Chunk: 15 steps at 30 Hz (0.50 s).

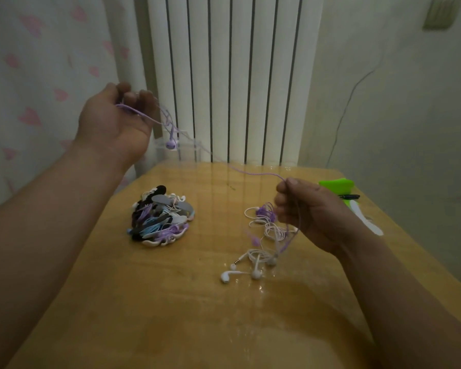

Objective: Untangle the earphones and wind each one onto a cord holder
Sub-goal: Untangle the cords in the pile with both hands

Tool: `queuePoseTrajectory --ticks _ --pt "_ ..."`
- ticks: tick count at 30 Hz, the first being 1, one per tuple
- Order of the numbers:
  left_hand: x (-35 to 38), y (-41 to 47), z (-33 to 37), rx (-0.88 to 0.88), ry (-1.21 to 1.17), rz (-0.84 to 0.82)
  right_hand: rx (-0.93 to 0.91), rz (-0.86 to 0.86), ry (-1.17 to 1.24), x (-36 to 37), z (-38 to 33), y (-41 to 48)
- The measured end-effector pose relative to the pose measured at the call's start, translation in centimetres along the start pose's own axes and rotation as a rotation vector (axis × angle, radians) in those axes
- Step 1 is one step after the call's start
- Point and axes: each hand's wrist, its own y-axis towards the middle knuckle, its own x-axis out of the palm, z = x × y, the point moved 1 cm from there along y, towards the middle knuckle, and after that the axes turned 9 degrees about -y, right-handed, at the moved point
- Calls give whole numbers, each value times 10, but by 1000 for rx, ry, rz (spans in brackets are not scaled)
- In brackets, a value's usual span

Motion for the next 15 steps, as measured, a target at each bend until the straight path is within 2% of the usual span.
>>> queuePoseTrajectory --ticks 9,11,15 --pt "21 1 11 60 198 -35 -121 196 10 -21 -6 7" --pt "18 -7 7 26 268 -11 -110 249 -44 -19 -19 7" --pt "8 -34 -14 -149 389 -26 -139 211 -183 1 -60 8"
